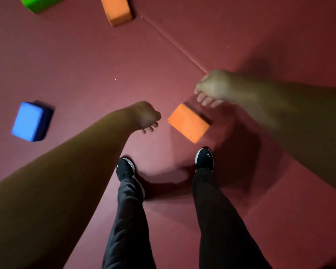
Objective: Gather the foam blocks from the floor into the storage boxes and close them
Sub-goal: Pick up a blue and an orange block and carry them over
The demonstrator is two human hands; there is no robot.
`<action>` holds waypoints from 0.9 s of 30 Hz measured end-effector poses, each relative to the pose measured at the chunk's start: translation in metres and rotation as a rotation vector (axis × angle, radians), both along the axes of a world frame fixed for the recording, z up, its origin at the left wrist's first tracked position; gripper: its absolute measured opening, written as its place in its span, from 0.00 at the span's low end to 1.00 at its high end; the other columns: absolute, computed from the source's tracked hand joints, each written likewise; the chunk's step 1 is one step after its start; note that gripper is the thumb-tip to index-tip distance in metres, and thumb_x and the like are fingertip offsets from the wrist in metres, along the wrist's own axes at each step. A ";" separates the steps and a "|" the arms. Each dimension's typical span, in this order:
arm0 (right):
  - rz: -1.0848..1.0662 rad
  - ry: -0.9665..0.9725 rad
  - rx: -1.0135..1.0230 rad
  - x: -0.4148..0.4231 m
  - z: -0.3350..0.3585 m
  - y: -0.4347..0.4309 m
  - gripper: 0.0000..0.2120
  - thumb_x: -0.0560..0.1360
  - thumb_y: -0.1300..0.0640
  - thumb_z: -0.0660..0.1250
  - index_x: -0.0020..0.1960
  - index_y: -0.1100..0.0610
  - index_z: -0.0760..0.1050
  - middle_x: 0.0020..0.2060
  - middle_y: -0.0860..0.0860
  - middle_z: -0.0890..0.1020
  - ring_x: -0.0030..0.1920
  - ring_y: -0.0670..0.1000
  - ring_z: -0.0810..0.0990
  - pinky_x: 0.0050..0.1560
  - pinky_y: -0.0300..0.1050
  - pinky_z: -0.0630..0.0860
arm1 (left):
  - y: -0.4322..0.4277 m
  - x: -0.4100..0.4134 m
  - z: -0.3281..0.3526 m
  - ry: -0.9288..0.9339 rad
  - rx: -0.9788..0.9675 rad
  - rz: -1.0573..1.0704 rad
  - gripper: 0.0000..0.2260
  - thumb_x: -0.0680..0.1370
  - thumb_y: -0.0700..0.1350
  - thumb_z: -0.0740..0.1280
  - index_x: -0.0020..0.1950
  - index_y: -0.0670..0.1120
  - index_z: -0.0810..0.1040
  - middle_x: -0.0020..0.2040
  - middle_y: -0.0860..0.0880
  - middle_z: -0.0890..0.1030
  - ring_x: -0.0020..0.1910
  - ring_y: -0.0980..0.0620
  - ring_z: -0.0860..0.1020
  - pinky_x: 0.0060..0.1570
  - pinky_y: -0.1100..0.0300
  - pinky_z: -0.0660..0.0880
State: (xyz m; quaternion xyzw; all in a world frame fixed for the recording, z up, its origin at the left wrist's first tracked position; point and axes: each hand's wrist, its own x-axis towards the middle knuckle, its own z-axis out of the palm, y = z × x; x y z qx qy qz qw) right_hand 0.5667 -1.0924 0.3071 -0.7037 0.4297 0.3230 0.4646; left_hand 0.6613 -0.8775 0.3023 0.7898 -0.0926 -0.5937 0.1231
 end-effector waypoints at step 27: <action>0.171 0.145 -0.224 -0.042 -0.426 0.034 0.54 0.58 0.21 0.74 0.75 0.50 0.69 0.66 0.51 0.79 0.64 0.57 0.80 0.63 0.53 0.78 | 0.019 -0.080 -0.432 0.242 -0.156 0.774 0.17 0.75 0.42 0.70 0.63 0.51 0.79 0.55 0.45 0.84 0.55 0.46 0.82 0.56 0.51 0.80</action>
